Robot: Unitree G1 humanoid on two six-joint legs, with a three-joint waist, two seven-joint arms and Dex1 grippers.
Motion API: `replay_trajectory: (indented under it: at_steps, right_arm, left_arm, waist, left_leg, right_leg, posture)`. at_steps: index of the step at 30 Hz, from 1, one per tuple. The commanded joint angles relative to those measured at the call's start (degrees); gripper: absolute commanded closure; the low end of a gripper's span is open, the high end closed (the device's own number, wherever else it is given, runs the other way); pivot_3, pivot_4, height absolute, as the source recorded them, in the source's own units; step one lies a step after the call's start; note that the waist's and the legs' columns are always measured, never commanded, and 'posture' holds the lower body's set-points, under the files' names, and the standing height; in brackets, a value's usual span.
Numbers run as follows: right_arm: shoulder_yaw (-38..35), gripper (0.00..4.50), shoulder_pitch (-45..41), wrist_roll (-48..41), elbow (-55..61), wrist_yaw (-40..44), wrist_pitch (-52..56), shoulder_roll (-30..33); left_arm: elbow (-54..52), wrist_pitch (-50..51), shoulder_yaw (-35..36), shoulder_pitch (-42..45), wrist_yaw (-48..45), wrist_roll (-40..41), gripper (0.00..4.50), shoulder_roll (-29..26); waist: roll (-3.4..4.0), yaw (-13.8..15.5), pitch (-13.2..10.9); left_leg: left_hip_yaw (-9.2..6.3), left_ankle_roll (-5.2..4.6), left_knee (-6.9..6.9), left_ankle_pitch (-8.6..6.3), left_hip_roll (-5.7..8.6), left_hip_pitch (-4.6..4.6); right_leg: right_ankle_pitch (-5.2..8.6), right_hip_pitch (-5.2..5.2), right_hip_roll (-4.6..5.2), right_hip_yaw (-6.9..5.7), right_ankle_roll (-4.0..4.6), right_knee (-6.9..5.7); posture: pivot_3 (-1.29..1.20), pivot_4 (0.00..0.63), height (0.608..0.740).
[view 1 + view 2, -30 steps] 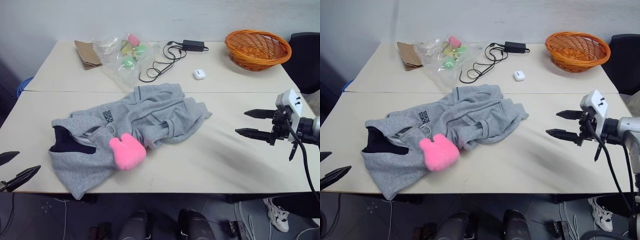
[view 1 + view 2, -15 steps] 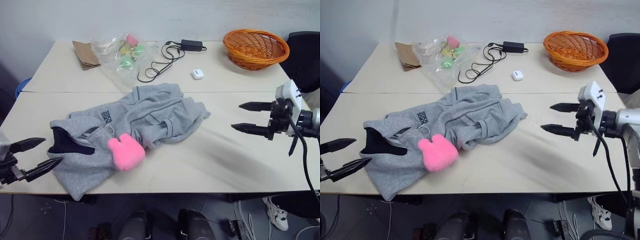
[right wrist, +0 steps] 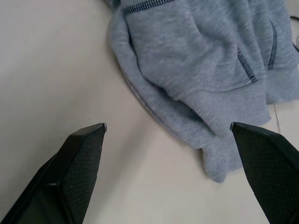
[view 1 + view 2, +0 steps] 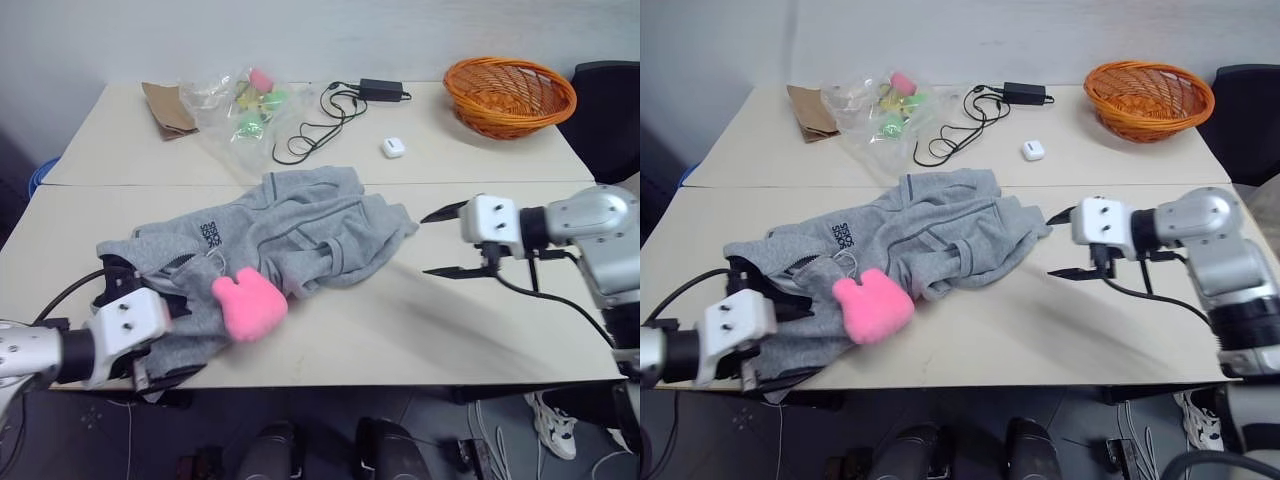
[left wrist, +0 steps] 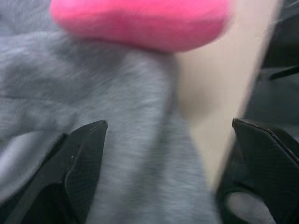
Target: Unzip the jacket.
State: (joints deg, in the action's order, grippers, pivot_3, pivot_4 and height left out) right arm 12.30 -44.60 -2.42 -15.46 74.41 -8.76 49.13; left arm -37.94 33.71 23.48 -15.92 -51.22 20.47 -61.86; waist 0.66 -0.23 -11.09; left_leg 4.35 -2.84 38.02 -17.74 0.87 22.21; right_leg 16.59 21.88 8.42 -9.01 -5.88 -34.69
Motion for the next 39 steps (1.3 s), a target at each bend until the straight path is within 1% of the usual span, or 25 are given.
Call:
replay_trajectory:
  at_steps: [1, 4, 7, 10, 12, 15, 17, 20, 21, 22, 26, 29, 32, 34, 36, 39]
  right_arm:
    - [3.23, 0.04, -5.05, 8.39, -9.13, -5.26, -12.65, -2.8]
    - [5.3, 0.04, -9.19, 12.97, -17.59, -9.91, -18.8, -6.1]
    - [8.22, 0.04, -13.48, 18.92, -26.72, -15.09, -24.52, -9.29]
    - [10.61, 0.0, -16.42, 23.21, -33.59, -19.01, -28.91, -11.15]
    - [11.87, 0.0, -17.94, 25.64, -37.23, -21.56, -31.57, -11.95]
    - [12.95, 0.61, -19.84, 27.51, -42.08, -23.67, -33.61, -13.29]
    - [13.27, 1.26, -20.66, 28.28, -44.32, -24.04, -34.9, -13.73]
    - [13.29, 2.36, -21.37, 28.45, -46.39, -23.72, -36.26, -14.08]
    - [13.31, 2.63, -21.54, 28.49, -46.84, -23.71, -36.58, -14.15]
    - [13.25, 3.04, -21.69, 28.28, -47.32, -23.18, -36.76, -14.24]
    - [13.57, 4.43, -21.6, 28.49, -48.48, -20.15, -38.2, -12.15]
    - [12.47, 4.47, -20.03, 26.12, -48.11, -13.73, -38.64, -8.56]
    - [10.18, 4.47, -14.4, 18.72, -43.26, -0.83, -35.73, -3.0]
    - [8.9, 4.47, -7.62, 12.9, -34.79, 7.16, -32.42, 2.33]
    - [6.94, 4.47, 1.64, 5.98, -22.15, 13.6, -26.24, 9.14]
    - [2.6, 4.47, 15.34, -4.09, -3.32, 17.76, -13.86, 18.16]
  left_arm:
    - [-1.31, -1.67, -7.41, 1.26, 3.55, -7.86, 0.0, -1.85]
    - [-1.62, -0.9, -12.22, 3.48, 6.32, -11.1, 0.0, -0.77]
    - [-2.23, -0.25, -14.68, 3.12, 8.28, -14.87, 0.0, -0.81]
    - [-2.37, -0.17, -14.85, 2.59, 9.75, -17.18, 0.66, 0.06]
    - [-2.49, 0.26, -14.93, 2.11, 9.17, -17.59, 1.29, 0.11]
    - [-2.26, -0.06, -14.61, 1.61, 8.88, -18.11, 2.27, 0.61]
    - [-1.96, -0.32, -14.29, 1.57, 8.69, -18.08, 2.93, 0.96]
    - [-1.86, -0.4, -14.13, 1.61, 8.4, -18.08, 3.89, 1.26]
    - [-1.83, -0.41, -14.11, 1.64, 8.33, -18.1, 4.14, 1.33]
    - [-1.57, -0.59, -13.99, 1.65, 8.18, -18.1, 4.49, 1.37]
    - [-0.41, -1.8, -13.11, 1.23, 7.23, -18.15, 4.5, 1.2]
    - [2.15, -5.12, -11.41, -0.32, 4.7, -18.03, 4.5, 0.31]
    - [9.01, -11.44, -9.79, -1.97, 2.67, -19.85, 4.5, -1.33]
    - [14.48, -17.3, -9.05, -2.21, 0.97, -20.95, 4.5, -3.01]
    - [20.09, -23.68, -8.96, -1.0, -1.6, -20.36, 4.5, -4.41]
    - [27.57, -35.11, -10.09, 2.28, -5.2, -18.86, 4.5, -5.17]
  waist:
    - [0.0, -0.07, 0.0]
    - [-0.01, -0.09, 0.0]
    - [-0.01, -0.13, -0.01]
    - [-0.01, -0.09, -0.01]
    - [-0.01, -0.08, 0.0]
    - [-0.01, -0.34, 0.0]
    - [-0.01, -0.43, 0.0]
    - [-0.01, -0.59, 0.0]
    - [-0.01, -0.65, 0.0]
    - [-0.01, -0.7, 0.0]
    - [-0.01, -0.74, 0.0]
    - [-0.01, -0.54, 0.0]
    - [-0.01, 0.13, 0.0]
    - [0.0, 0.44, 0.0]
    - [0.09, 0.84, 0.01]
    - [0.28, 1.3, 0.02]
  left_leg:
    - [0.07, -0.01, 0.0, 0.02, -0.01, -0.01]
    - [0.18, 0.0, -0.01, 0.09, -0.01, 0.09]
    - [0.2, 0.01, -0.01, 0.14, -0.04, 0.15]
    - [0.2, 0.02, -0.01, 0.19, -0.07, 0.15]
    - [0.19, 0.02, 0.0, 0.21, -0.08, 0.15]
    - [0.19, 0.05, 0.0, 0.24, -0.08, 0.08]
    - [0.19, 0.07, 0.0, 0.26, -0.1, 0.07]
    - [0.19, 0.08, 0.0, 0.27, -0.11, 0.07]
    - [0.19, 0.08, 0.0, 0.27, -0.11, 0.06]
    - [0.19, 0.08, 0.0, 0.27, -0.11, 0.06]
    - [0.18, 0.08, 0.0, 0.28, -0.11, 0.06]
    - [0.16, 0.08, 0.0, 0.28, -0.1, 0.07]
    - [0.12, 0.07, 0.0, 0.27, -0.1, 0.06]
    - [-0.06, 0.07, 0.0, 0.26, -0.1, 0.0]
    - [-0.26, 0.09, 0.01, 0.24, -0.11, -0.08]
    - [-0.32, 0.13, 0.01, 0.2, -0.13, -0.11]
  right_leg:
    - [0.0, 0.04, 0.0, 0.06, 0.01, -0.04]
    - [0.03, 0.19, -0.08, 0.09, 0.06, -0.05]
    - [0.04, 0.25, -0.1, 0.11, 0.07, -0.06]
    - [0.04, 0.25, -0.12, 0.1, 0.08, -0.08]
    - [0.06, 0.25, -0.11, 0.09, 0.1, -0.12]
    - [0.06, 0.22, -0.1, 0.12, 0.11, -0.17]
    - [0.06, 0.22, -0.09, 0.13, 0.12, -0.2]
    - [0.07, 0.23, -0.07, 0.13, 0.13, -0.24]
    - [0.07, 0.22, -0.07, 0.13, 0.13, -0.24]
    - [0.07, 0.22, -0.07, 0.13, 0.13, -0.24]
    - [0.08, 0.22, -0.07, 0.12, 0.14, -0.25]
    - [0.08, 0.22, -0.06, 0.11, 0.15, -0.24]
    - [0.08, 0.14, -0.03, 0.06, 0.15, -0.13]
    - [0.09, -0.05, 0.03, -0.03, 0.16, 0.01]
    - [0.09, -0.28, 0.07, -0.12, 0.17, 0.14]
    - [0.1, -0.31, 0.09, -0.16, 0.18, 0.13]
  posture:
    - [0.0, 0.15, 0.74]
    - [0.0, 0.15, 0.74]
    - [0.0, 0.15, 0.74]
    - [0.0, 0.15, 0.74]
    - [0.0, 0.15, 0.74]
    - [0.0, 0.15, 0.74]
    - [0.0, 0.15, 0.74]
    - [0.0, 0.15, 0.74]
    - [0.0, 0.15, 0.74]
    - [0.0, 0.15, 0.74]
    - [0.0, 0.15, 0.74]
    - [0.0, 0.15, 0.74]
    - [0.0, 0.15, 0.74]
    - [0.0, 0.15, 0.74]
    - [0.0, 0.15, 0.74]
    - [0.0, 0.15, 0.74]
